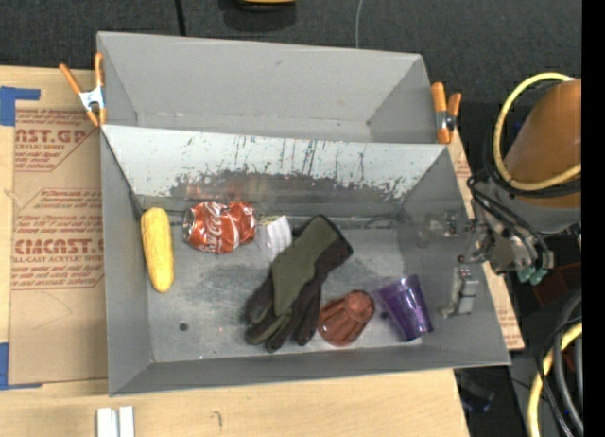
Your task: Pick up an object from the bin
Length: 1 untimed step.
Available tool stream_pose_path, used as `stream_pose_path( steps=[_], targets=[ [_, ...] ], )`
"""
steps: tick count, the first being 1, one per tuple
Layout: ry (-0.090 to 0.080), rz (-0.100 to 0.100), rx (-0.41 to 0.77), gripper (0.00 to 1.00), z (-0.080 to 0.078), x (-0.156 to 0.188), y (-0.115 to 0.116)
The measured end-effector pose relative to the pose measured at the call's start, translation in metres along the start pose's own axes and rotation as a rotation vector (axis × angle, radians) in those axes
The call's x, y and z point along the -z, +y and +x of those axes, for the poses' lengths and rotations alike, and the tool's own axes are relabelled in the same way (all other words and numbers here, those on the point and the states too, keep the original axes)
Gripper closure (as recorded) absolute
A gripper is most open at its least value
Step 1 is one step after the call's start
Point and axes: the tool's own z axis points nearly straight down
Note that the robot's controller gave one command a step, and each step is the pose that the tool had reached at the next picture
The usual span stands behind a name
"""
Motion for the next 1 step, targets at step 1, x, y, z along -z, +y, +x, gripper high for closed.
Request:
stream_pose_path(
  steps=[1],
  targets=[
    [-0.008,0.001,0.002,0.00,-0.0017,0.0040,0.0006]
  ],
)
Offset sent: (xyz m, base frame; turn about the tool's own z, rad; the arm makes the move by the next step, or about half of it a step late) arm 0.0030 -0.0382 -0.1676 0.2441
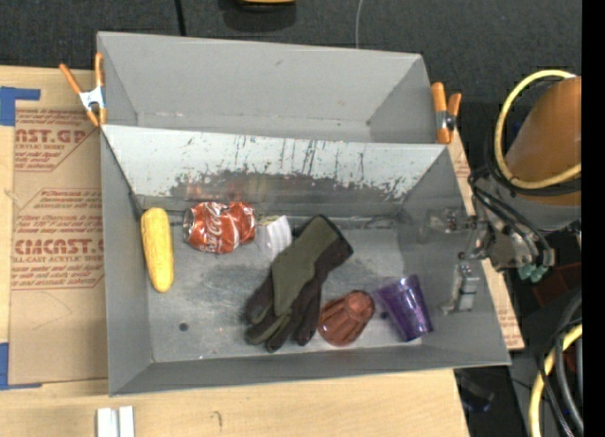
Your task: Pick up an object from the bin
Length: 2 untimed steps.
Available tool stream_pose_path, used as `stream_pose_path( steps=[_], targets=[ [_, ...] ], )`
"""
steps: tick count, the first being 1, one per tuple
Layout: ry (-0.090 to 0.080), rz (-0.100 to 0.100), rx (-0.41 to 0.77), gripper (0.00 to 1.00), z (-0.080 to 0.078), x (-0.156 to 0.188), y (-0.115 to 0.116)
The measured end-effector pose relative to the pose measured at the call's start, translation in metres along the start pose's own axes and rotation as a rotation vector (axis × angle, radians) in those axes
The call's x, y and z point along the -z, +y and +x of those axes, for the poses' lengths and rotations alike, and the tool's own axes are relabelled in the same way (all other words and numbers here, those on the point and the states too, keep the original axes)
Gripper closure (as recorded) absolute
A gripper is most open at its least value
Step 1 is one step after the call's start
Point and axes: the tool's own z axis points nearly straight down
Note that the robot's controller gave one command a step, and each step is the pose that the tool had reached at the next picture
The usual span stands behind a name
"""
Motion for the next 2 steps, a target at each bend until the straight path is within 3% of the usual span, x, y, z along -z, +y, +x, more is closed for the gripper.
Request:
stream_pose_path(
  steps=[1,2],
  targets=[
    [-0.004,0.000,-0.093,0.00,-0.002,-0.065,-0.014],
    [0.004,-0.002,-0.164,0.00,0.002,-0.089,-0.028]
  ],
)
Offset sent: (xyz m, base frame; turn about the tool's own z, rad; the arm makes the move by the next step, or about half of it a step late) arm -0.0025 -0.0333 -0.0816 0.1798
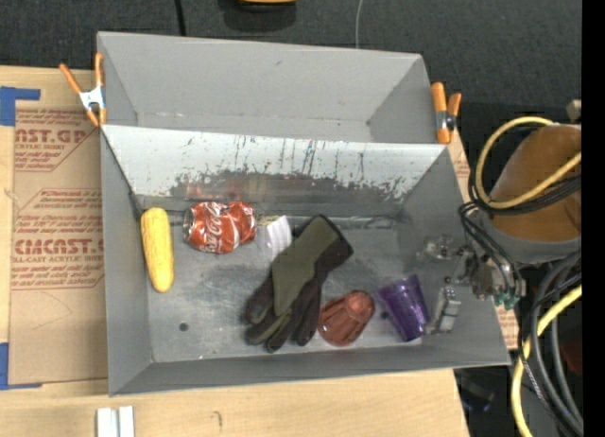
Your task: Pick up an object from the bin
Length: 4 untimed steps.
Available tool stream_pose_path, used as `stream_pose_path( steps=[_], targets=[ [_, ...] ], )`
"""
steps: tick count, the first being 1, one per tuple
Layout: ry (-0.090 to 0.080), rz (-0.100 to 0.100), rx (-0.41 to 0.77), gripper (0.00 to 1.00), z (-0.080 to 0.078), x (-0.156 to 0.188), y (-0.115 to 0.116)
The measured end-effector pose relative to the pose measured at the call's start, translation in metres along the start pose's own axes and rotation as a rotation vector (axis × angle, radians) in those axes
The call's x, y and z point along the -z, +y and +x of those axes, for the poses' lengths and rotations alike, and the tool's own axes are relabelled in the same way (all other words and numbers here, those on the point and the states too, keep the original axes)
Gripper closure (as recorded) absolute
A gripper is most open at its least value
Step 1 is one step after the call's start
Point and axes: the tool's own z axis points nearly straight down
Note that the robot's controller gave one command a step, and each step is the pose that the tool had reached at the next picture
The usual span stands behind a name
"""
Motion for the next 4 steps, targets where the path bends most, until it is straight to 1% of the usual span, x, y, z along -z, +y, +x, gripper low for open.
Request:
stream_pose_path(
  steps=[1,2,3,4],
  targets=[
    [-0.004,0.000,-0.310,0.00,0.002,-0.032,0.002],
    [-0.003,0.001,-0.218,0.00,-0.003,-0.081,0.005],
    [-0.007,-0.001,-0.336,1.00,-0.002,-0.089,0.005],
    [-0.007,-0.001,-0.352,1.00,-0.001,-0.088,0.005]
  ],
)
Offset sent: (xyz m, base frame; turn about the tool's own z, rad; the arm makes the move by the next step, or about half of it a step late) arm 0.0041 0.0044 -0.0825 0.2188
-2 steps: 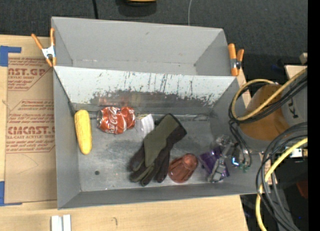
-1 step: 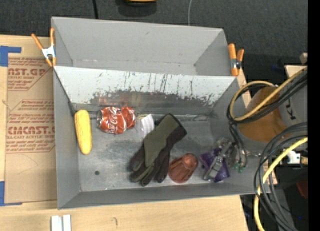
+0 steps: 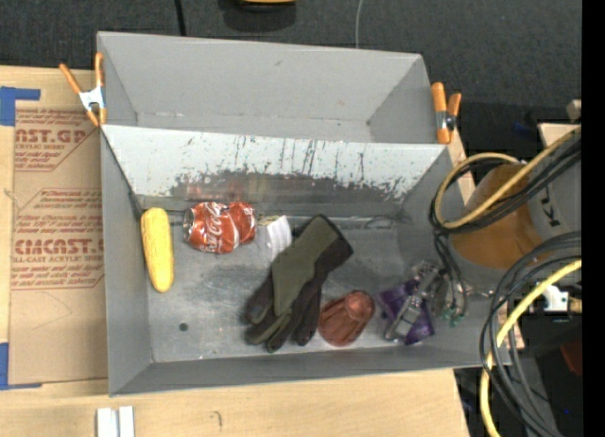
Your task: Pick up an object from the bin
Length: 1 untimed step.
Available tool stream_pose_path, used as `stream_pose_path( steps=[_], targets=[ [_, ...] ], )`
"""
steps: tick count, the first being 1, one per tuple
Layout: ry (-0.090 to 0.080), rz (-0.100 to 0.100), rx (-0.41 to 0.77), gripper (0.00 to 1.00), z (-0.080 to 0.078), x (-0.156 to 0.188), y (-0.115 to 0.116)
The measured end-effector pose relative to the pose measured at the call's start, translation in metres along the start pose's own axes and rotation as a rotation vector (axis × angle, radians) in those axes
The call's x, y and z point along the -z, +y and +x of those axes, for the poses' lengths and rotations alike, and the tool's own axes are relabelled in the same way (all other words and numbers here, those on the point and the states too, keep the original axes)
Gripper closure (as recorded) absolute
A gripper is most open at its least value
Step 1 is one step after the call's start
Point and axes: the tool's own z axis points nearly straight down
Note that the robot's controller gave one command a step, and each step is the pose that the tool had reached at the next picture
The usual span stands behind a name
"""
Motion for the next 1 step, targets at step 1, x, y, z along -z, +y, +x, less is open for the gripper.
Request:
stream_pose_path(
  steps=[1],
  targets=[
    [0.006,0.002,-0.009,1.00,0.0013,0.0045,-0.0003]
  ],
)
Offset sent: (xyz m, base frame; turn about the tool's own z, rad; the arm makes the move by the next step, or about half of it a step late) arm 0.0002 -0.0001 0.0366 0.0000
